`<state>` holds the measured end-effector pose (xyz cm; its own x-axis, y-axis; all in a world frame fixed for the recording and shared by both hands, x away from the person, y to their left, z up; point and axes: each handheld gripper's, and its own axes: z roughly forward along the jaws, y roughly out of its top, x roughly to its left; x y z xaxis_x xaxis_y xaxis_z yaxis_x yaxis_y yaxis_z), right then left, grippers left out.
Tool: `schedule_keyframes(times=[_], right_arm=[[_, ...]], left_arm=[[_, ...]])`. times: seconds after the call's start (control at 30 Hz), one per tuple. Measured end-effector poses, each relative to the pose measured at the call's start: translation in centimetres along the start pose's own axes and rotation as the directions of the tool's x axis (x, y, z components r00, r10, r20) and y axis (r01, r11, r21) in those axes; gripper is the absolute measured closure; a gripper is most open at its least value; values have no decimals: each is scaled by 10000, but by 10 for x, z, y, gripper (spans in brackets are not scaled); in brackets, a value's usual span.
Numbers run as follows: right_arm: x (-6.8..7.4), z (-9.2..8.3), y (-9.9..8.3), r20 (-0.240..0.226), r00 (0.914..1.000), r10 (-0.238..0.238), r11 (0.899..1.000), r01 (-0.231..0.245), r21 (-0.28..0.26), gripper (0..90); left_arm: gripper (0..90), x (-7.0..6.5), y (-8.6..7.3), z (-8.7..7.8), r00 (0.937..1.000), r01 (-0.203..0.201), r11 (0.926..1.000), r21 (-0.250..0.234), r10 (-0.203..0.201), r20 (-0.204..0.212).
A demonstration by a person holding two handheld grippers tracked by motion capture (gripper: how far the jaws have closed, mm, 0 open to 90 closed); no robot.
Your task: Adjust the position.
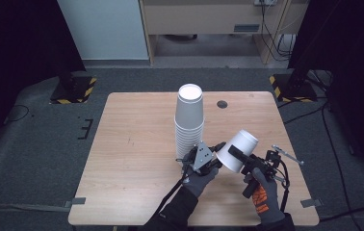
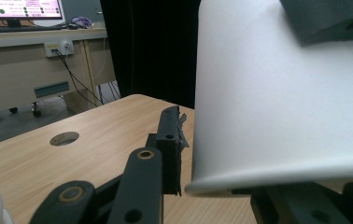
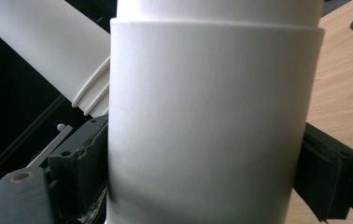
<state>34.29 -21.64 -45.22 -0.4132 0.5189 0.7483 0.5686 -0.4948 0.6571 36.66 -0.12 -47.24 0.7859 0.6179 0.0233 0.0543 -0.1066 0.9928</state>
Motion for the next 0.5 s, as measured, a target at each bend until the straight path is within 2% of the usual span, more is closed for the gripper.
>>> schedule_keyframes(times=[0.1,0.27,0.5], right_arm=[[1,1,0,-57,10000,-36,10000,36,-7,154],[0,0,0,-45,10000,-8,10000,8,-54,151],[-2,-1,3,68,9989,-472,9987,473,-171,127]], left_arm=[[686,0,0,1,10000,2,10000,-7,-2,18],[776,-2,1,0,9998,-79,10000,46,78,202],[816,-1,2,-6,9991,-141,9998,157,135,390]])
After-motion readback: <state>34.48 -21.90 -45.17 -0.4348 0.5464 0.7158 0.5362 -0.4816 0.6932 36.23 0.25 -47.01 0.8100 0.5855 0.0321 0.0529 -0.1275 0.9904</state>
